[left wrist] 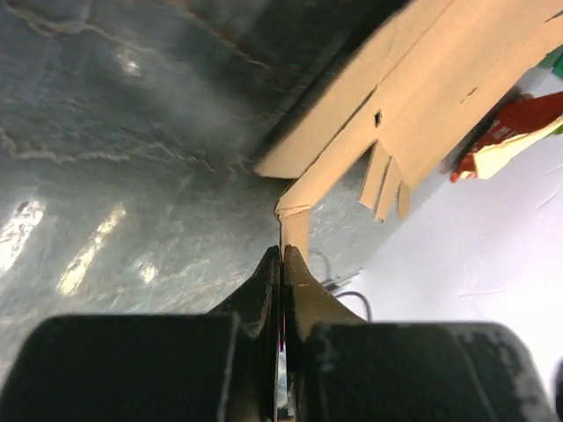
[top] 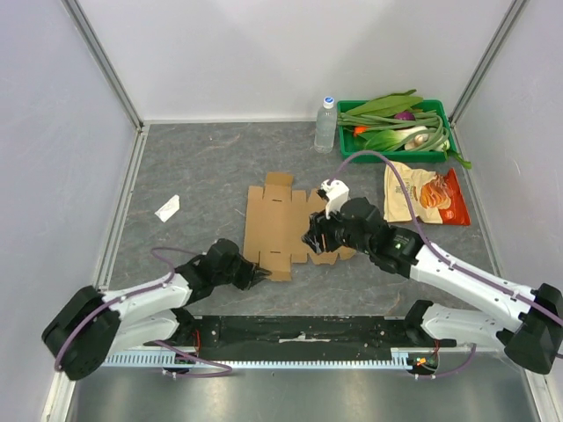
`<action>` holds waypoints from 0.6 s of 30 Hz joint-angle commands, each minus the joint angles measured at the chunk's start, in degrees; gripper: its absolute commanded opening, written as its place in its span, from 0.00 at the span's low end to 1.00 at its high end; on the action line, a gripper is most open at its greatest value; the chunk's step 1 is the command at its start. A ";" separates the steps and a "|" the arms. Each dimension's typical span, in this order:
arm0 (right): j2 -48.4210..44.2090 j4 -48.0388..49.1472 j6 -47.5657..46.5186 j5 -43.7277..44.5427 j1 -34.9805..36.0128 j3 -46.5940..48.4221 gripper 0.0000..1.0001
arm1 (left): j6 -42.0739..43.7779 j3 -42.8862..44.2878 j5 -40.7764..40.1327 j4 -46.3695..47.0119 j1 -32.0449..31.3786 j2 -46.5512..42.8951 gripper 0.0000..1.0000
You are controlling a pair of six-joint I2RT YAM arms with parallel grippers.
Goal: Fold the paper box
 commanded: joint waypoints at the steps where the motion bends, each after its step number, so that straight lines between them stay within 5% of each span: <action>1: 1.16 -3.67 -11.08 -2.15 -0.10 8.24 0.64 | 26.27 10.01 -9.18 -21.68 1.26 -9.05 0.02; 3: 2.56 -5.77 -15.21 -2.15 -0.10 11.93 0.68 | 33.08 16.92 -12.88 -32.20 1.69 -12.03 0.02; 4: 6.23 -9.44 -23.06 -4.59 -0.01 18.99 0.79 | 49.74 27.85 -18.11 -45.14 2.13 -13.18 0.02; 9: 9.86 -12.11 -36.02 -7.95 -0.18 28.54 0.82 | 69.46 41.45 -17.55 -50.62 2.31 -11.09 0.02; 18: 13.46 -10.79 -48.97 -9.89 -1.06 38.48 0.82 | 87.06 56.69 -14.57 -58.02 2.22 -6.78 0.02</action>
